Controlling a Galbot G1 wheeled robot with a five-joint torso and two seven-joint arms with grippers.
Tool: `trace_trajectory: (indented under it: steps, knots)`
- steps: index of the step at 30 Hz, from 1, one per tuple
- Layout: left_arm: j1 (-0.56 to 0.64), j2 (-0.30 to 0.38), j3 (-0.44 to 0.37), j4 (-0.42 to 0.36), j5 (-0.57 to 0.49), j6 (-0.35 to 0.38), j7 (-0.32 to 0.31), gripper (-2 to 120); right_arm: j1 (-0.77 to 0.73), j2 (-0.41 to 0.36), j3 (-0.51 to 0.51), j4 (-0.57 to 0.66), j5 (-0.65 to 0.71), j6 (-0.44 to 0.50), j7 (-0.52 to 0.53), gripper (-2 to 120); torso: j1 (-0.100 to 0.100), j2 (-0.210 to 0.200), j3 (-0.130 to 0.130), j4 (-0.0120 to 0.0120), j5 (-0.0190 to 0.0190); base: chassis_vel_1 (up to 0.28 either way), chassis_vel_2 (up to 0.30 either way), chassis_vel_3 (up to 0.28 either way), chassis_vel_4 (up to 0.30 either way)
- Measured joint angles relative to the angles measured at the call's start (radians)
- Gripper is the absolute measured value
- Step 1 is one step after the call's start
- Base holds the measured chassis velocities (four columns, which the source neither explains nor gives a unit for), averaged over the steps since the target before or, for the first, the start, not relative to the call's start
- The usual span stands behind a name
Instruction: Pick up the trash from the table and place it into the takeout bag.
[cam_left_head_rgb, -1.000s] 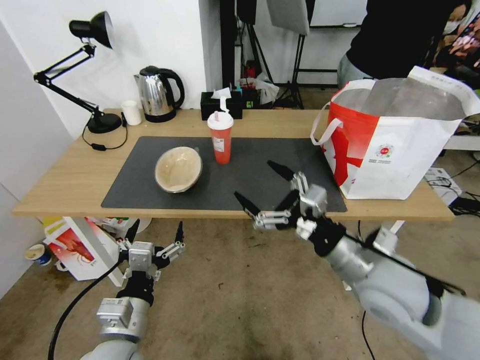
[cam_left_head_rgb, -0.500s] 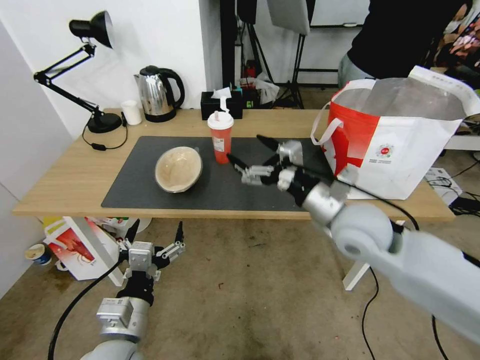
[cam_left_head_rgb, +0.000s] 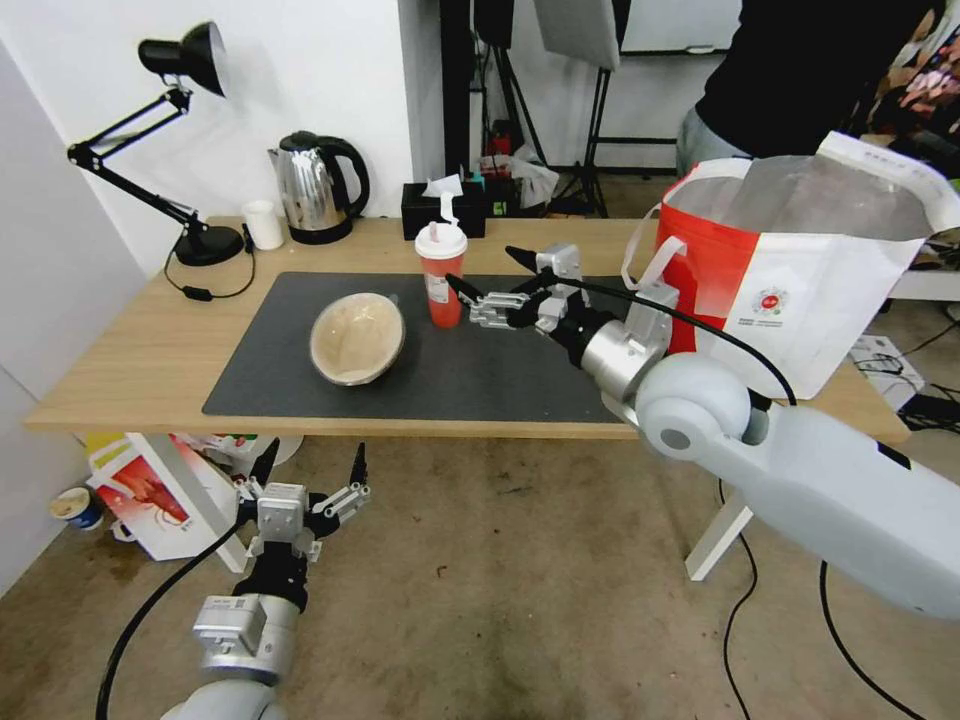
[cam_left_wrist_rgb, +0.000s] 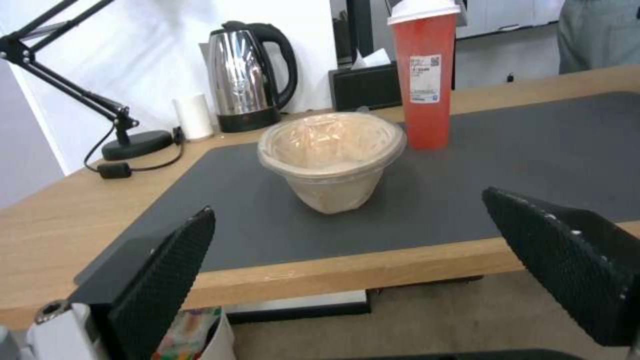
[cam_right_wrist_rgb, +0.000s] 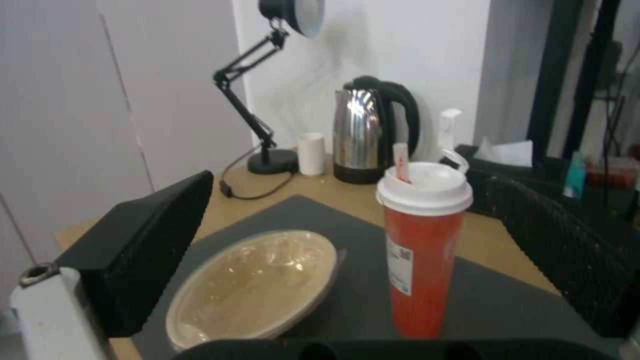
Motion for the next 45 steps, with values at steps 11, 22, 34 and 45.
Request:
trace_trajectory:
  steps: [11,22,34,45]
  knots:
    - [0.000,0.000,0.000,0.000,0.000,0.000,0.000,100,0.068,0.020,-0.026,-0.047,0.034,-0.079,0.069,100,0.000,0.000,0.000,0.0000,0.0001,0.000,0.000,0.000,0.000]
    - [0.000,0.000,0.000,0.000,0.000,0.000,0.000,100,0.118,0.083,-0.032,-0.156,0.093,-0.137,0.090,100,0.000,0.000,0.000,0.0000,0.0000,0.000,0.000,0.000,0.000]
    - [0.000,0.000,0.000,0.000,0.000,0.000,0.000,100,0.133,0.209,-0.034,-0.333,0.096,-0.156,0.084,100,0.000,0.000,0.000,0.0001,0.0000,0.000,0.000,0.000,0.000]
    - [0.000,0.000,0.000,0.000,0.000,0.000,0.000,100,0.137,0.274,-0.031,-0.424,0.068,-0.152,0.070,100,0.000,0.000,0.000,0.0001,0.0001,0.000,0.000,0.000,0.000]
